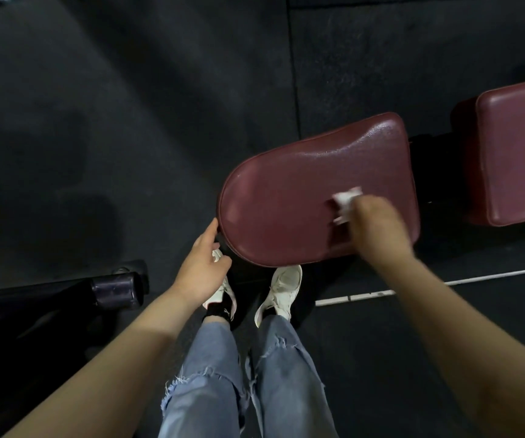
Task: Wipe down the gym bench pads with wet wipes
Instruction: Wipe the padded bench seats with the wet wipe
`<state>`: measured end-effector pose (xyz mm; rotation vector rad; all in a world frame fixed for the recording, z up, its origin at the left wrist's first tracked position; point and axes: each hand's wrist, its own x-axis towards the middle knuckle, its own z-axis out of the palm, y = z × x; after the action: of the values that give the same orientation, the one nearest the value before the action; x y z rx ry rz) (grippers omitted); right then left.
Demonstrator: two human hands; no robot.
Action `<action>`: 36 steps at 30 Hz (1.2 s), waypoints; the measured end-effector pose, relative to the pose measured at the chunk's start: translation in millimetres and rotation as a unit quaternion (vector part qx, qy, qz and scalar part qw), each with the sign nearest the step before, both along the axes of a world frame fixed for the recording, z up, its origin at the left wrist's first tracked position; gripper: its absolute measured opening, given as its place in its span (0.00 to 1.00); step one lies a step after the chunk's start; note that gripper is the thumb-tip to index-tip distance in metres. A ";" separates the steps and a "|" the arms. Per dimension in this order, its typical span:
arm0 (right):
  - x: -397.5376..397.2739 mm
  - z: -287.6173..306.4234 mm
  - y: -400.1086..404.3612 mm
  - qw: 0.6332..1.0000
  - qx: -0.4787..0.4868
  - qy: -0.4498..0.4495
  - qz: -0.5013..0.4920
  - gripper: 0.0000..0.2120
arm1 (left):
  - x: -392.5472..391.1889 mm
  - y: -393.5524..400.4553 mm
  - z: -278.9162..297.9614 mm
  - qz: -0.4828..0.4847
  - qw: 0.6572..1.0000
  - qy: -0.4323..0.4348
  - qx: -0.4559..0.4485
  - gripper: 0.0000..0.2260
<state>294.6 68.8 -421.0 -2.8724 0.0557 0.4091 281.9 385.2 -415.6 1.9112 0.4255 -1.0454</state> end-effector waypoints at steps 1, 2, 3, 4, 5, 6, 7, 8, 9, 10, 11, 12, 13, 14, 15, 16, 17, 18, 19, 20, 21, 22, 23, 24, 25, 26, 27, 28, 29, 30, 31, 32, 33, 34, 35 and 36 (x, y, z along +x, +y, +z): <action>-1.9 3.2 -23.0 0.995 -0.021 -0.015 -0.097 0.09 | -0.2 -0.6 0.6 -0.007 1.000 -0.006 0.003 0.35; -5.3 6.2 -37.3 0.978 -0.024 -0.037 -0.205 0.10 | -0.5 -1.1 1.1 -0.012 1.000 -0.012 0.006 0.35; -9.8 8.1 -41.1 0.953 -0.014 -0.062 -0.296 0.10 | -0.7 -1.5 2.0 -0.017 1.000 -0.019 0.008 0.35; -14.1 6.5 -32.9 0.930 -0.002 -0.084 -0.358 0.09 | -1.5 -1.7 2.4 -0.024 0.999 -0.023 0.012 0.35; -16.0 2.0 -15.9 0.913 0.010 -0.106 -0.394 0.10 | -2.0 -1.2 2.3 -0.031 0.999 -0.027 0.015 0.35; -17.5 -4.1 6.7 0.908 0.027 -0.122 -0.400 0.11 | -2.5 -0.3 1.2 -0.038 0.999 -0.028 0.021 0.35; -18.8 -10.7 34.3 0.918 0.047 -0.122 -0.375 0.12 | -3.4 0.8 -0.3 -0.047 0.998 -0.029 0.028 0.36; -20.3 -14.9 65.1 0.938 0.070 -0.101 -0.324 0.13 | -4.1 2.2 -1.9 -0.057 0.997 -0.031 0.034 0.37; -24.1 -19.3 95.9 0.963 0.091 -0.065 -0.247 0.13 | -4.4 3.2 -2.7 -0.066 0.996 -0.035 0.040 0.37; -29.9 -22.0 128.1 0.980 0.110 -0.023 -0.162 0.12 | -4.7 4.3 -3.5 -0.074 0.995 -0.041 0.048 0.38; -36.6 -21.6 157.0 0.990 0.122 0.008 -0.076 0.11 | -4.8 5.3 -4.5 -0.078 0.994 -0.048 0.056 0.38; -42.7 -20.4 178.2 0.991 0.134 0.017 0.005 0.12 | -4.2 5.5 -4.7 -0.081 0.993 -0.055 0.062 0.38; -46.7 -18.2 188.3 0.986 0.154 0.022 0.056 0.14 | -3.4 5.5 -4.7 -0.084 0.992 -0.060 0.067 0.37; -48.8 -17.3 187.6 0.983 0.162 0.019 0.086 0.14 | -2.6 5.1 -4.3 -0.091 0.991 -0.066 0.071 0.36; -48.3 -17.2 176.7 0.983 0.149 0.009 0.105 0.14 | -1.8 5.6 -4.6 -0.099 0.990 -0.075 0.073 0.36; -47.2 -14.8 159.1 0.985 0.130 0.002 0.113 0.13 | -1.0 5.9 -4.4 -0.109 0.988 -0.085 0.076 0.36; -45.6 -12.2 136.7 0.988 0.116 0.004 0.106 0.11 | -0.7 6.3 -4.3 -0.121 0.985 -0.095 0.077 0.37; -43.6 -11.8 109.6 0.991 0.102 0.006 0.084 0.10 | -0.4 6.5 -3.8 -0.131 0.983 -0.103 0.079 0.37; -40.3 -11.0 80.7 0.995 0.082 0.001 0.049 0.07 | 0.0 5.8 -2.7 -0.138 0.981 -0.110 0.080 0.38; -36.4 -10.2 48.9 0.999 0.047 -0.001 0.012 0.05 | -0.1 4.8 -1.8 -0.142 0.980 -0.115 0.082 0.39; -32.5 -8.5 19.5 0.999 0.010 -0.004 -0.037 0.03 | -0.5 3.1 -1.0 -0.148 0.978 -0.121 0.084 0.39; -29.3 -6.5 -7.3 0.995 -0.020 -0.011 -0.098 0.06 | -1.5 1.0 0.5 -0.154 0.976 -0.125 0.086 0.39; -27.5 -4.9 -28.9 0.984 -0.030 -0.031 -0.174 0.09 | -3.1 -0.9 1.5 -0.161 0.975 -0.127 0.087 0.39; -26.0 -3.4 -41.7 0.963 -0.027 -0.054 -0.261 0.10 | -4.7 -3.1 2.8 -0.166 0.974 -0.126 0.088 0.39; -25.8 -2.8 -46.4 0.938 -0.021 -0.074 -0.337 0.11 | -6.1 -4.8 3.8 -0.168 0.974 -0.123 0.091 0.39; -26.2 -4.0 -42.4 0.916 -0.014 -0.098 -0.390 0.12 | -7.2 -6.5 4.4 -0.169 0.973 -0.122 0.097 0.39; -25.7 -6.1 -30.5 0.900 -0.009 -0.114 -0.420 0.13 | -7.7 -8.3 5.3 -0.170 0.972 -0.124 0.102 0.39; -25.2 -10.2 -12.0 0.896 0.007 -0.129 -0.426 0.13 | -7.7 -9.9 6.1 -0.170 0.972 -0.125 0.105 0.39; -25.5 -14.6 13.8 0.904 0.024 -0.137 -0.404 0.11 | -7.3 -10.9 6.4 -0.171 0.971 -0.127 0.108 0.40; -28.4 -19.5 43.3 0.925 0.036 -0.125 -0.358 0.10 | -7.0 -11.4 6.3 -0.174 0.970 -0.127 0.110 0.40; -33.0 -23.0 74.2 0.952 0.052 -0.093 -0.286 0.10 | -6.6 -11.5 6.2 -0.178 0.969 -0.128 0.113 0.40; -38.6 -25.2 105.3 0.978 0.061 -0.052 -0.192 0.12 | -6.1 -11.2 5.8 -0.183 0.968 -0.128 0.116 0.40; -45.2 -25.1 134.1 0.993 0.078 -0.007 -0.089 0.14 | -5.6 -10.5 5.1 -0.189 0.967 -0.128 0.117 0.40; -53.1 -24.8 155.7 0.995 0.100 0.009 0.019 0.15 | -4.9 -9.6 4.8 -0.193 0.966 -0.127 0.119 0.40; -60.2 -24.7 167.2 0.987 0.118 0.005 0.112 0.15 | -4.4 -8.6 4.6 -0.196 0.965 -0.126 0.119 0.40; -63.3 -23.2 167.8 0.976 0.140 0.005 0.166 0.14 | -4.1 -7.5 4.0 -0.200 0.964 -0.128 0.120 0.40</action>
<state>231.3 236.6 -444.2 -2.5979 -0.4492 0.4504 277.8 377.7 -411.6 2.3794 0.0143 -1.0120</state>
